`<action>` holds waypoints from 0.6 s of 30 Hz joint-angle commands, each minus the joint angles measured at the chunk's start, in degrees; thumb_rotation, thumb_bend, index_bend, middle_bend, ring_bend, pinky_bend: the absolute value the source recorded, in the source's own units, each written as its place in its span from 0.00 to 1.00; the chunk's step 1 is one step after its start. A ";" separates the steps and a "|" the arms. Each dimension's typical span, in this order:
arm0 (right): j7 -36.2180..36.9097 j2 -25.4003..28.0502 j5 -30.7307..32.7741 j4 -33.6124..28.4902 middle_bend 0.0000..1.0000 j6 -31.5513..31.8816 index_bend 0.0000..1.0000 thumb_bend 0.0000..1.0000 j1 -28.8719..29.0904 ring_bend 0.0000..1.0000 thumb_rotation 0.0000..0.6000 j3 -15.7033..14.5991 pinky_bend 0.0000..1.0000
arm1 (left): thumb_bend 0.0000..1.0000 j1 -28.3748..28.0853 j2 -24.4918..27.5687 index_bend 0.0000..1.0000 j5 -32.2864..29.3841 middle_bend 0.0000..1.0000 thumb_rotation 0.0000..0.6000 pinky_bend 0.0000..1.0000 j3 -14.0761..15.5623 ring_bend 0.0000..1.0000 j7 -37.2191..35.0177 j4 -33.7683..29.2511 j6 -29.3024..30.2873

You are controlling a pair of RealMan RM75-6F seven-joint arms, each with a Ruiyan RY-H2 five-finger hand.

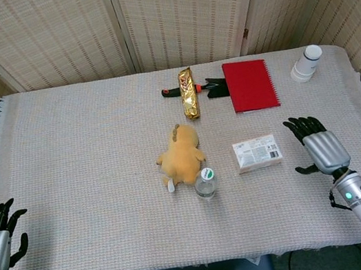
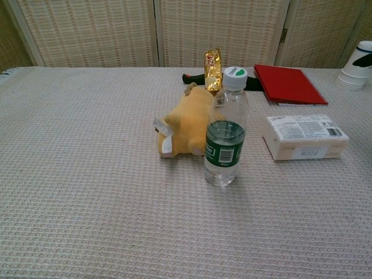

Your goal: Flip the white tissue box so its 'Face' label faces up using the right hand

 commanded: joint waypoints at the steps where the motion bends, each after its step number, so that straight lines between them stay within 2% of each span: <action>1: -5.36 -2.07 7.01 -1.18 0.03 -6.21 0.06 0.00 5.99 0.06 1.00 2.15 0.00 | 0.50 0.11 0.18 0.23 0.13 0.00 1.00 0.10 -0.02 0.00 -0.32 -0.07 0.21; 9: -11.77 -6.47 16.56 0.31 0.03 -10.24 0.06 0.00 12.82 0.06 1.00 2.70 0.00 | 0.51 0.15 0.82 0.23 0.40 0.00 1.00 0.10 0.07 0.00 -2.32 -0.31 0.04; 18: -16.79 -9.09 22.99 0.69 0.03 -9.48 0.06 0.00 16.39 0.06 1.00 0.48 0.00 | 0.51 0.36 1.20 0.23 0.39 0.00 1.00 0.10 -0.08 0.00 -3.13 -0.39 0.41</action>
